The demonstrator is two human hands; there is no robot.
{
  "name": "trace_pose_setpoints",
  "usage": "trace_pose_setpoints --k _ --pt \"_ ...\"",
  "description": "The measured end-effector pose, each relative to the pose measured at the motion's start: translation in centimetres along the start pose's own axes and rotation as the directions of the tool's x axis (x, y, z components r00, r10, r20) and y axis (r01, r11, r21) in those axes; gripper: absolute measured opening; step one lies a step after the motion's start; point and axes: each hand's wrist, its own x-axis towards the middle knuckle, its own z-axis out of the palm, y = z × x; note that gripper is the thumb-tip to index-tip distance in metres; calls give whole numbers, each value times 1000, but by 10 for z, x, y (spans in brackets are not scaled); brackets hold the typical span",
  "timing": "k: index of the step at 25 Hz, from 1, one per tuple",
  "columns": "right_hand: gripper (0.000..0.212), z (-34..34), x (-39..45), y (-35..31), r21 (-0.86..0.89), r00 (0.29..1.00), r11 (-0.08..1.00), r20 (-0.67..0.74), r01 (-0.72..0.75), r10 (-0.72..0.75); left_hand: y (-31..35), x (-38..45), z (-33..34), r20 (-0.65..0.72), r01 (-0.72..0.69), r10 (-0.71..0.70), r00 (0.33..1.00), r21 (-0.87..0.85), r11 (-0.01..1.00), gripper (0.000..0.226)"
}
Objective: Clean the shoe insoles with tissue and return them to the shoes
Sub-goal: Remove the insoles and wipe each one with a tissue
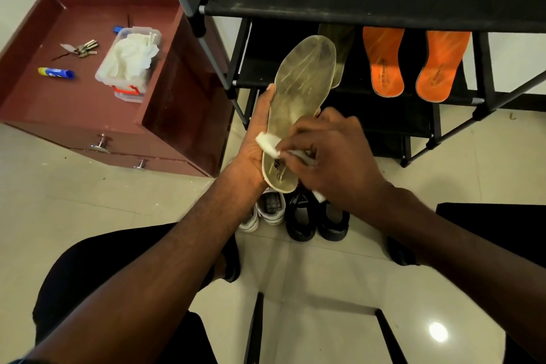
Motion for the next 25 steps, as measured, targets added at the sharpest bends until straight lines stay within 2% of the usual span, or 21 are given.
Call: trace_pose_setpoints --k 2,3,4,5,7,8,9,10,11,12,13,14,15,16,17,18,20,22,25 --pt "16 -3 5 7 -135 984 984 -147 -121 101 5 4 13 110 78 -64 992 -130 988 57" --pt "16 -4 8 8 -120 983 983 -140 -137 120 9 -1 22 114 79 -61 992 -163 983 63" --pt "16 -4 9 5 -46 992 994 -88 -95 90 11 -2 25 79 64 -54 995 -135 989 64" --pt "16 -5 7 1 33 999 999 -33 -31 32 10 -2 22 97 85 -68 993 -179 980 60" --pt "16 -8 6 1 -16 1000 999 12 29 -29 11 -3 20 106 79 -59 993 -188 979 56" --pt "16 -10 8 7 -88 999 996 -32 -5 3 12 -4 21 98 79 -62 993 -179 981 58" --pt "16 -13 11 12 -142 995 988 -94 -57 43 9 -7 16 58 8 -1 998 -113 994 59" --pt "15 -14 12 13 -131 992 988 -112 -76 61 11 -12 17 2 -8 9 1000 -23 1000 58" --pt "14 -11 11 8 -54 997 997 -63 -50 47 6 -17 10 9 -7 6 1000 16 1000 47" --pt "13 -7 8 1 76 1000 997 16 -16 15 -3 -16 1 39 26 -28 999 54 998 27" --pt "12 -6 5 -6 226 994 973 109 -34 10 -6 -15 -7 116 91 -91 989 1 996 20" --pt "11 -9 3 -12 371 980 921 195 -121 50 -4 -22 -4 120 138 -134 984 -27 990 31" --pt "10 -15 3 -14 506 957 825 260 -251 131 -1 -21 -1 176 115 -106 979 -41 993 32" --pt "11 -21 6 -11 614 923 692 297 -381 245 6 -15 7 190 89 -77 979 -55 994 37" --pt "11 -29 9 -6 688 867 534 333 -492 370 11 -6 9 138 23 -15 990 -61 998 50" --pt "11 -37 13 -1 741 802 366 384 -563 457 20 1 20 118 15 1 993 -137 990 62" --pt "11 -46 20 6 777 703 90 506 -623 500 24 10 27 113 -37 60 992 -198 980 68" --pt "15 -48 23 10 765 660 -49 584 -642 473 14 19 19 118 -42 76 990 -262 964 63" --pt "31 -50 25 12 744 622 -157 638 -649 454 15 23 12 135 -35 84 987 -331 943 54"
